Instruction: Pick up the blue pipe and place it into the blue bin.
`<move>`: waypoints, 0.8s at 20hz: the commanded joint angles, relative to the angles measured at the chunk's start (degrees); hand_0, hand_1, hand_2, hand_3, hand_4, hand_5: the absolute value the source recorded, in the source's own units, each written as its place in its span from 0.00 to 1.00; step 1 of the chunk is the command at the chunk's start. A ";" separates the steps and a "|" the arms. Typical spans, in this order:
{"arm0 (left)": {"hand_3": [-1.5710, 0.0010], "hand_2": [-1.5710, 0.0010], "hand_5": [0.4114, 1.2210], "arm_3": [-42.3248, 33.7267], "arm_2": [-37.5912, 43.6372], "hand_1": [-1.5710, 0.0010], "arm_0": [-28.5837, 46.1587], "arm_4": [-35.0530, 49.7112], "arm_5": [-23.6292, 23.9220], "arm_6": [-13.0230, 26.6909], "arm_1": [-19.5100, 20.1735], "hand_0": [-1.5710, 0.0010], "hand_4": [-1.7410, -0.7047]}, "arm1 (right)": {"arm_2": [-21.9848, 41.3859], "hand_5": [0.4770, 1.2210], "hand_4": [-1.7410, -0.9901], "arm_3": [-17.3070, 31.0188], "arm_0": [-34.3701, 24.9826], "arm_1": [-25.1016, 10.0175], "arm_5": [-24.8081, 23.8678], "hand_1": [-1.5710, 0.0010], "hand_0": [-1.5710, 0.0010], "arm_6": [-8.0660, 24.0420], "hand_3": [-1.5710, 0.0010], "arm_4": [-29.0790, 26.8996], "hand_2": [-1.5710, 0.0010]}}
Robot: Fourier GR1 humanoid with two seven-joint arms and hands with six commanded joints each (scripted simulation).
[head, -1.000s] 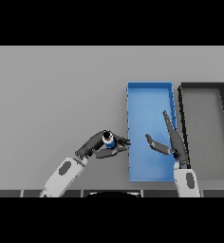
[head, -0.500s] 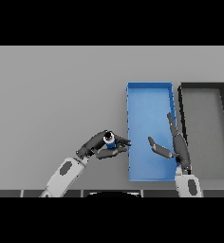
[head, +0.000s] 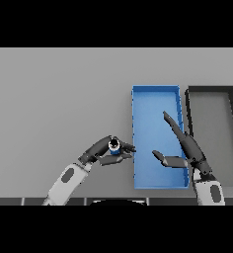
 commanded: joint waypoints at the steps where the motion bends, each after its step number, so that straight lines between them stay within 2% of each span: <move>1: 0.00 0.00 1.00 0.25 0.22 0.00 -0.40 0.17 -0.26 0.63 -0.37 0.00 0.26 | 1.34 0.10 0.74 -1.60 -1.73 -0.92 0.94 1.00 1.00 3.56 1.00 -0.87 1.00; 2: 0.00 0.00 1.00 0.39 0.49 0.00 -0.29 -0.04 -0.27 0.60 -0.47 0.00 0.26 | 2.45 0.09 0.73 -1.68 -2.81 -1.61 1.73 1.00 1.00 6.66 1.00 -0.74 1.00; 3: 0.00 0.00 1.00 0.35 0.08 0.00 0.34 -0.49 -0.66 -0.06 -0.52 0.00 0.26 | 3.95 0.08 0.71 -2.07 -3.71 -2.20 2.88 1.00 1.00 8.20 1.00 -0.54 1.00; 7: 0.00 0.00 1.00 0.08 -0.05 0.00 0.86 -1.87 -0.84 0.03 -1.34 0.00 0.26 | 7.55 0.06 0.65 -1.58 -9.16 -2.57 6.01 1.00 1.00 10.04 1.00 -1.82 1.00; 11: 0.00 0.00 1.00 1.07 1.19 0.00 -0.54 -2.40 -1.50 0.67 -1.89 0.00 0.26 | 10.45 0.06 0.68 -1.49 -13.71 -1.26 7.41 1.00 1.00 16.11 1.00 -5.67 1.00; 13: 0.00 0.00 1.00 0.49 1.20 0.00 0.13 -2.41 -2.18 0.98 -2.02 0.00 0.26 | 12.30 0.06 0.69 -0.77 -17.09 -0.41 8.46 1.00 1.00 16.53 1.00 -6.32 1.00; 16: 0.00 0.00 1.00 0.93 2.04 0.00 -0.09 -2.27 -3.30 0.54 -2.42 0.00 0.26 | 14.67 0.05 0.72 0.73 -20.92 0.74 9.68 1.00 1.00 19.82 1.00 -6.99 1.00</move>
